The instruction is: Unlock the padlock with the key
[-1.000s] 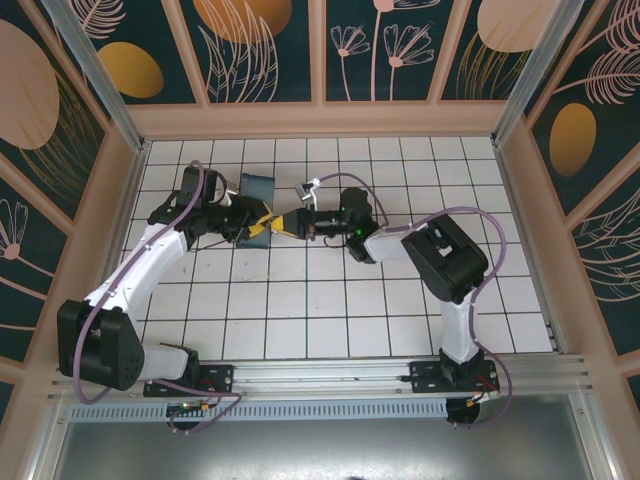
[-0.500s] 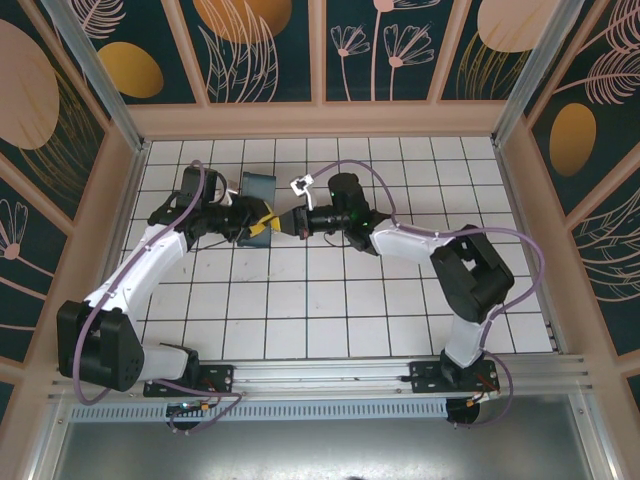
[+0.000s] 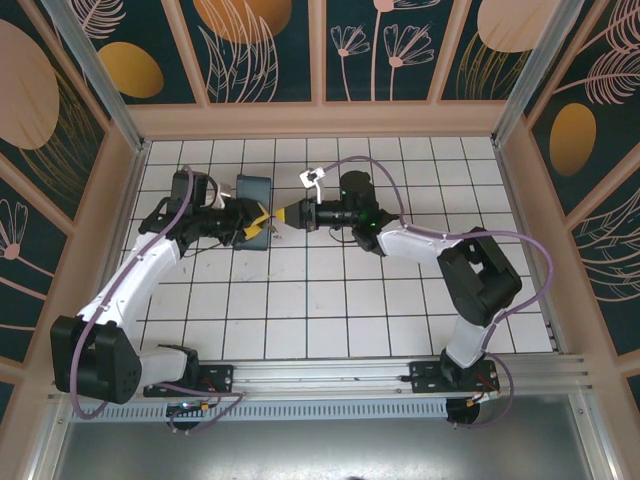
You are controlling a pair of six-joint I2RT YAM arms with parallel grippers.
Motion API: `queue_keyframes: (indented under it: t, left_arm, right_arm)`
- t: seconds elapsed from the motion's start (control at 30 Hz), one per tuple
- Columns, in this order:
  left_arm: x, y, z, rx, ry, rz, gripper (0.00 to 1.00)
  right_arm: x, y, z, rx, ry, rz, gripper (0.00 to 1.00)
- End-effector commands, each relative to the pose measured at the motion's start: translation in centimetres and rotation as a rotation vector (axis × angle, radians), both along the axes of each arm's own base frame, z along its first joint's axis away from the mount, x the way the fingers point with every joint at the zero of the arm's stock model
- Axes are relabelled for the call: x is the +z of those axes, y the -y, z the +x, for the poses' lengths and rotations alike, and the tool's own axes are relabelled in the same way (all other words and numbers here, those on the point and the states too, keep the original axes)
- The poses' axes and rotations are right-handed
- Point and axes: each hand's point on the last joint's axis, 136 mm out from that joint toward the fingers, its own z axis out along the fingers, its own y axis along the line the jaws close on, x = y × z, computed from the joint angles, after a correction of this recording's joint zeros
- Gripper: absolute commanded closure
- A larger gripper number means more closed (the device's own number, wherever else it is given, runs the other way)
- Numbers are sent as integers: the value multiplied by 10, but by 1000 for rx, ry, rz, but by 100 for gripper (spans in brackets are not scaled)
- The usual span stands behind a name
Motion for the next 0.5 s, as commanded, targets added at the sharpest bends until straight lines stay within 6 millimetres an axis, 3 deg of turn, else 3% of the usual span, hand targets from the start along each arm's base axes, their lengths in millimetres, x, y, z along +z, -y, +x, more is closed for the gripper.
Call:
queue_keyframes:
  t: [0.0,0.17,0.47]
  left_arm:
    - [14,-1,-1,2,27,-45,90]
    - [16,-2,1,12,32,-48,90]
    - [16,-3,4,26,30,-45,90]
  right_arm:
    - [19,9,-6,-12,12,56,75]
    - [12,10,-13,-6,-40,67,72]
    - [18,-9,-35,46,-44,110,71]
